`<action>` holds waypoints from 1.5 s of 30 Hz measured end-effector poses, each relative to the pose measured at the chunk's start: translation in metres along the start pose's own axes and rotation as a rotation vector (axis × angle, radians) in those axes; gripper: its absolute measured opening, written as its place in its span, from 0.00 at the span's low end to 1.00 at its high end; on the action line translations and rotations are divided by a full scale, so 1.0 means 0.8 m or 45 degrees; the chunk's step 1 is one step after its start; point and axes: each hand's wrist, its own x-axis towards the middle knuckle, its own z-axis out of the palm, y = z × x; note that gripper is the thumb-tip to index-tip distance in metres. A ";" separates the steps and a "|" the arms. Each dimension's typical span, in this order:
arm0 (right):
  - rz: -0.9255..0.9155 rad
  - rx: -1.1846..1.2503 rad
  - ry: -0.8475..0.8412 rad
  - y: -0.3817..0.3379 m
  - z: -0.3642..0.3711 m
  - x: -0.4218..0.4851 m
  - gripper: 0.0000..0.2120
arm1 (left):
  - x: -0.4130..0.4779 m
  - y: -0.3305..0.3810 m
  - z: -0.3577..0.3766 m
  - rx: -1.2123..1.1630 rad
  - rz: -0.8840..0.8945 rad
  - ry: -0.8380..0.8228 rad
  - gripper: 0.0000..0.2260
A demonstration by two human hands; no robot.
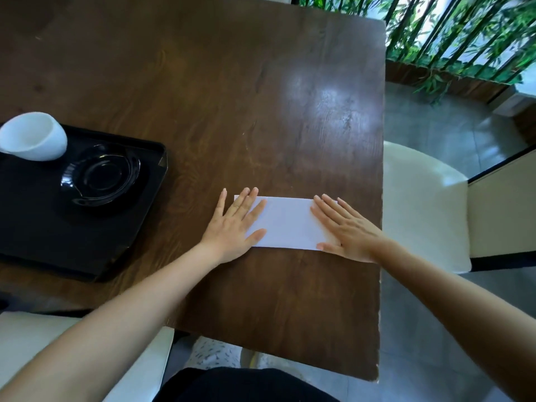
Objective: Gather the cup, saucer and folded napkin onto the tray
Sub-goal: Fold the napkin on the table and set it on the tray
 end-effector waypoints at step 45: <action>1.074 1.422 0.468 -0.082 -0.029 0.019 0.12 | -0.009 -0.005 -0.045 -1.475 -0.996 0.434 0.13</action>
